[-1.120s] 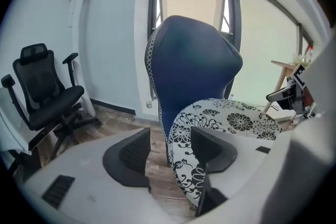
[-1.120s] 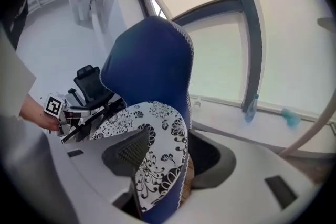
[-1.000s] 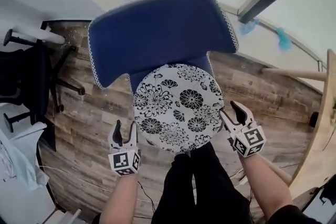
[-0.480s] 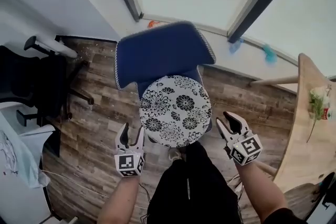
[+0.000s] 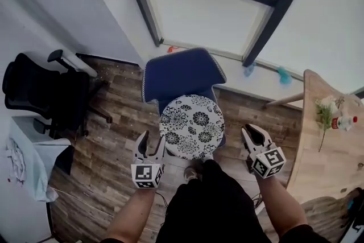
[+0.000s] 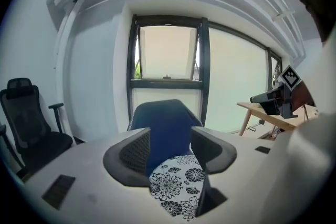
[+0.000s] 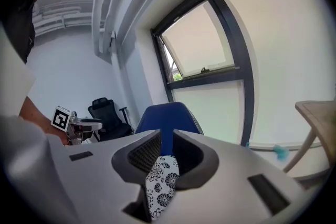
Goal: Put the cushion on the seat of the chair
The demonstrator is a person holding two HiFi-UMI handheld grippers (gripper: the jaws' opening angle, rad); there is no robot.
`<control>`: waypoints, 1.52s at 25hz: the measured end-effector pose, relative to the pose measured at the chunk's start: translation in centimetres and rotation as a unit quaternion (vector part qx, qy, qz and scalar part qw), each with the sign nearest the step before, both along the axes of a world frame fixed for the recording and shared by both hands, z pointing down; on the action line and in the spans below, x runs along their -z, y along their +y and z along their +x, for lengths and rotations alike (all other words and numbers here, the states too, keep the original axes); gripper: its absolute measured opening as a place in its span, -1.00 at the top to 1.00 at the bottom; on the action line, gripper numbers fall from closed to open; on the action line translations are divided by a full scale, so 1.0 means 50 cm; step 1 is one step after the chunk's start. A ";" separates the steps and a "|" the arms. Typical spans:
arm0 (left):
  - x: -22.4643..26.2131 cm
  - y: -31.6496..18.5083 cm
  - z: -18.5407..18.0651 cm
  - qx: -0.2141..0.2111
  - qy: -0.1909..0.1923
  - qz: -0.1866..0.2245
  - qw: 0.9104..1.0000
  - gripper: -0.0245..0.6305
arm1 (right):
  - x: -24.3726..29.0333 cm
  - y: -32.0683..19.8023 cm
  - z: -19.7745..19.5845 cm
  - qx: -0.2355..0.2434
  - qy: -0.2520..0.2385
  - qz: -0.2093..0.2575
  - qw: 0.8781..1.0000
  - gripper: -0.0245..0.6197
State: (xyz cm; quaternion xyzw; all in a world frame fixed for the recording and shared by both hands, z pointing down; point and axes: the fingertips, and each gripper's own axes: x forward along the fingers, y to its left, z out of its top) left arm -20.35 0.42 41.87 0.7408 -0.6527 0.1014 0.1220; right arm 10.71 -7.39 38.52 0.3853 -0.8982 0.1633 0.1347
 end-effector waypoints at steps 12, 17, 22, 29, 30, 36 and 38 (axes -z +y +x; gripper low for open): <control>0.208 0.047 0.002 -0.003 -0.004 0.037 0.999 0.24 | 0.226 0.025 -0.021 0.028 -0.014 0.050 0.998 0.78; 0.279 0.066 0.004 -0.013 -0.019 0.054 0.998 0.35 | 0.288 0.026 -0.028 0.049 -0.018 0.064 0.997 0.80; 0.338 0.058 -0.009 0.003 -0.007 0.076 0.997 0.68 | 0.331 0.004 -0.020 0.044 -0.034 0.073 0.996 0.81; 0.392 0.042 -0.021 0.007 -0.018 0.103 0.994 0.91 | 0.374 -0.016 -0.020 0.039 -0.039 0.099 0.994 0.85; 0.396 0.038 -0.021 0.007 -0.019 0.106 0.994 0.91 | 0.376 -0.022 -0.019 0.036 -0.041 0.100 0.993 0.85; 0.395 0.019 -0.018 0.010 -0.011 0.107 0.994 0.91 | 0.363 -0.031 -0.019 0.028 -0.043 0.093 0.994 0.85; 0.398 0.020 -0.018 0.010 -0.011 0.109 0.994 0.91 | 0.361 -0.030 -0.022 0.025 -0.045 0.093 0.994 0.84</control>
